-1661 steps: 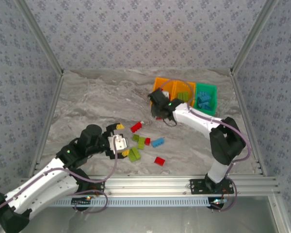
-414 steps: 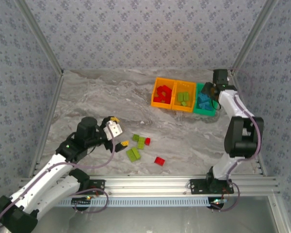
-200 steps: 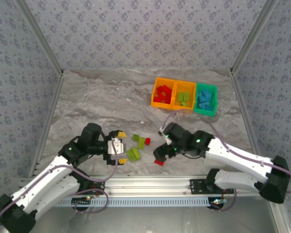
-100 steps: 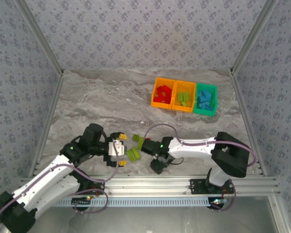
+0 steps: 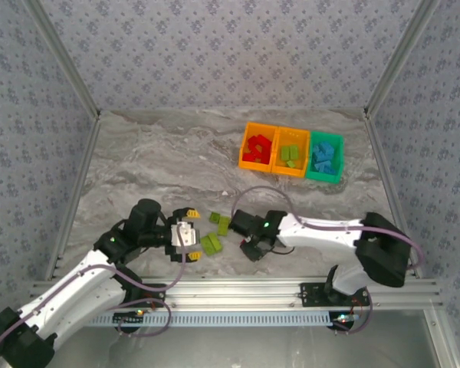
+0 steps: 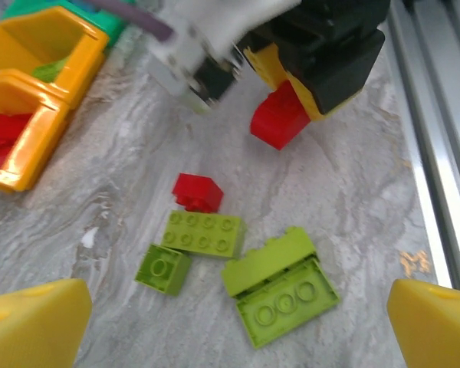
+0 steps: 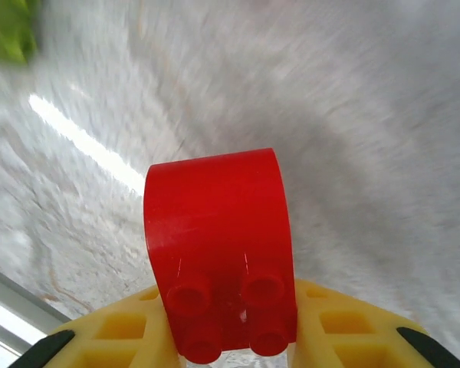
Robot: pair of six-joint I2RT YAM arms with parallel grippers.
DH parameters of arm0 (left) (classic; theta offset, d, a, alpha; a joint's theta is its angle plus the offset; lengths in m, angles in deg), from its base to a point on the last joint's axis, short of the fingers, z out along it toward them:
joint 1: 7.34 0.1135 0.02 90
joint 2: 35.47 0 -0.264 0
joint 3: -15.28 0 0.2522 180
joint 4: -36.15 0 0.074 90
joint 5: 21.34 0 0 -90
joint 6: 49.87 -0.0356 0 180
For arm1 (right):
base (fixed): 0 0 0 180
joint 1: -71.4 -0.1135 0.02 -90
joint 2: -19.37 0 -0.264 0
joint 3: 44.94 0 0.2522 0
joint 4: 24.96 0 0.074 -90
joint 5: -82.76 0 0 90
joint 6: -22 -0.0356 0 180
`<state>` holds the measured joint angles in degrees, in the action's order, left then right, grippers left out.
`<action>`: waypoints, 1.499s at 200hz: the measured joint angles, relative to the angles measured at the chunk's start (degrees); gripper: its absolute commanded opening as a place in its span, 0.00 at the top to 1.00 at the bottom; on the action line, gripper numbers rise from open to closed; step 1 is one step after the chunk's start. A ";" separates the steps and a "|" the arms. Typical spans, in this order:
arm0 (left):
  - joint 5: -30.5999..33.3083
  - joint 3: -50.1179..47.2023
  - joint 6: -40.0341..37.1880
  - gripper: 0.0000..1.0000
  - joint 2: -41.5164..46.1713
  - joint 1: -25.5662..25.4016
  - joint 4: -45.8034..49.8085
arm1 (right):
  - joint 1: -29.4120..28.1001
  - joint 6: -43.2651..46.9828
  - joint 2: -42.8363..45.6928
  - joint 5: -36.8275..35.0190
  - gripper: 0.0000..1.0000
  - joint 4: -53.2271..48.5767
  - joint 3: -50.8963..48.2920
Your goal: Sort the legos into containers by color
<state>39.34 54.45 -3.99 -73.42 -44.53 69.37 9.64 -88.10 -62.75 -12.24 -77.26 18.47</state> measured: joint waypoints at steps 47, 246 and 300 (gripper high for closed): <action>0.50 -0.48 7.41 0.01 -0.66 0.00 -8.79 | 16.81 0.70 8.22 -0.13 0.67 6.43 1.16; 5.33 -0.50 4.20 0.01 0.59 -0.02 -6.62 | 31.52 6.51 -9.11 -2.89 0.35 6.99 25.92; 3.45 -0.52 -4.42 0.01 -0.09 0.00 -2.45 | 11.87 -1.03 3.21 -4.48 0.31 7.26 10.93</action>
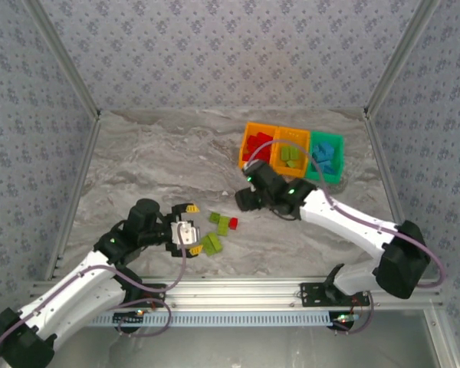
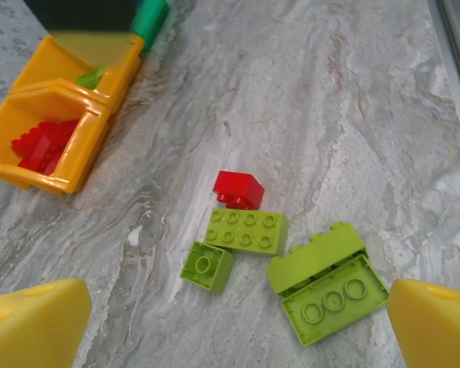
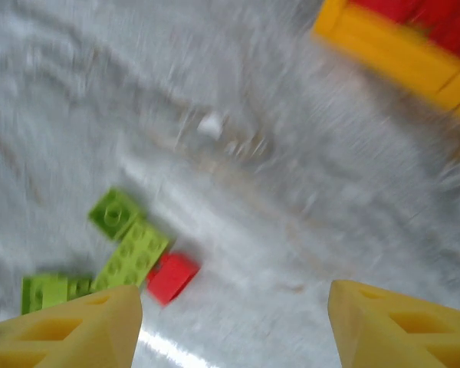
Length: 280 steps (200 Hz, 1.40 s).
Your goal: Sort the legos into containers by color
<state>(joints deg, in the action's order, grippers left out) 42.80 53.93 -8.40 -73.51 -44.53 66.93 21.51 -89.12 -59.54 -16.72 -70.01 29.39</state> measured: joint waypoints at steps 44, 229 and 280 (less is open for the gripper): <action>-0.61 -0.09 -2.71 0.01 -0.70 0.00 1.49 | -7.43 5.51 -8.96 0.68 0.16 0.98 -2.25; -1.38 -0.09 -4.42 0.01 -0.63 0.00 2.95 | -3.85 20.06 -23.67 7.13 0.47 5.29 3.85; -1.77 -0.09 -4.42 0.01 -0.63 0.00 2.95 | -3.85 18.71 -21.40 6.91 0.47 5.18 0.24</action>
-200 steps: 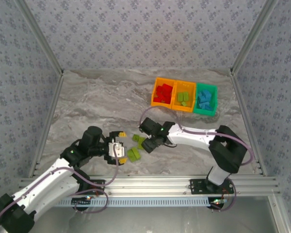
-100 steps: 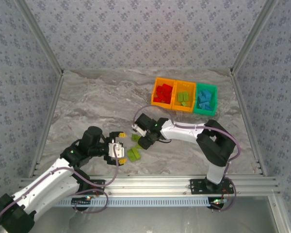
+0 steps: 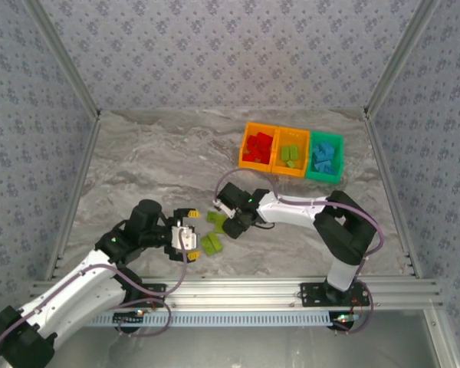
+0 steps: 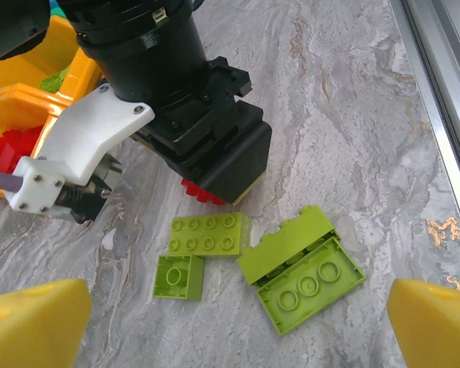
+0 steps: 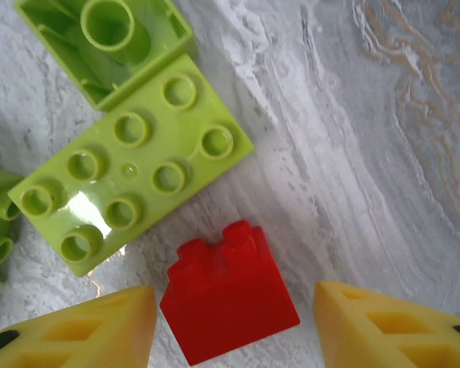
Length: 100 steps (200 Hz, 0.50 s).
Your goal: Sort the legos into containers by color
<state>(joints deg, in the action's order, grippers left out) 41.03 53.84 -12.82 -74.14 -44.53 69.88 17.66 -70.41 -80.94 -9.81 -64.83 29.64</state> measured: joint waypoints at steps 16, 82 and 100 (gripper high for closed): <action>-0.02 0.00 0.00 0.01 0.00 0.00 0.00 | 0.00 -0.13 -0.02 0.00 0.49 0.37 -0.15; 0.00 0.00 0.37 0.01 0.00 0.00 -0.04 | 0.52 -0.48 -0.07 -0.02 0.63 2.86 -0.15; 0.04 -0.22 1.75 0.01 0.00 0.00 -0.76 | 0.63 -0.96 0.92 -0.26 0.64 3.28 -1.16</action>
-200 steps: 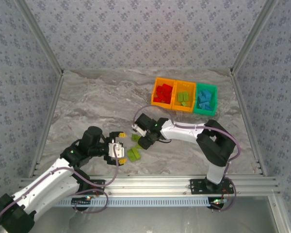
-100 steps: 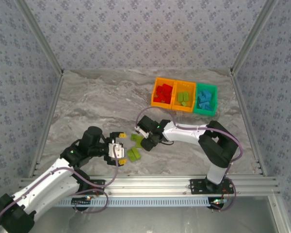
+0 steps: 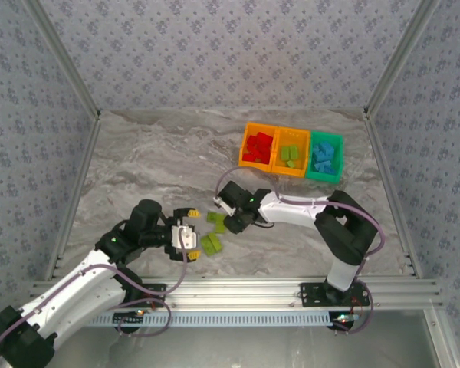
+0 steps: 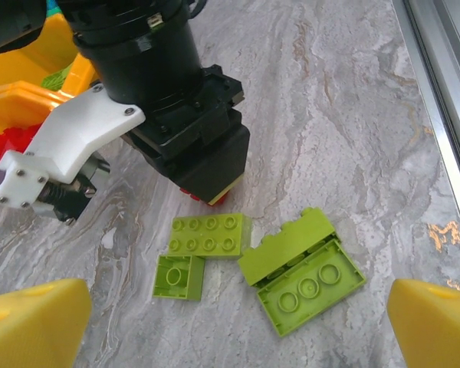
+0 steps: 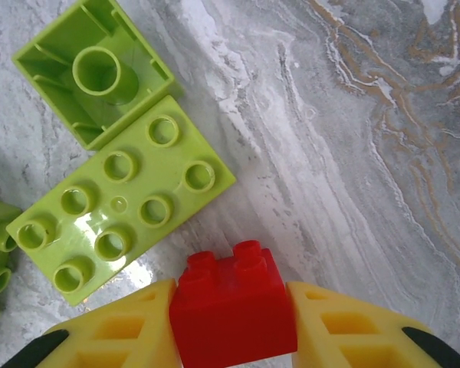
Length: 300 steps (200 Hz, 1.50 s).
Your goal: Sort the legos into containers by color
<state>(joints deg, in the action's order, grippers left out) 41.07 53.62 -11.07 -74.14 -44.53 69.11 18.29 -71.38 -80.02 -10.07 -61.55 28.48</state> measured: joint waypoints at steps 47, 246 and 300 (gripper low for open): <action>1.05 -1.18 10.25 0.01 -0.09 0.85 -6.75 | 1.49 -3.80 10.45 -6.01 0.65 -0.42 -3.80; 11.80 18.75 51.78 0.28 -18.75 13.73 -0.72 | 28.96 -8.68 -9.86 -6.80 0.38 -2.29 33.51; 19.67 26.77 68.48 0.35 -30.16 12.20 7.41 | 28.33 -13.46 22.49 3.28 0.18 -5.73 12.20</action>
<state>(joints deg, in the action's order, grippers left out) 60.74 80.40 57.41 -104.31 -32.33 76.52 46.62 -84.84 -57.53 -6.79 -67.28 40.67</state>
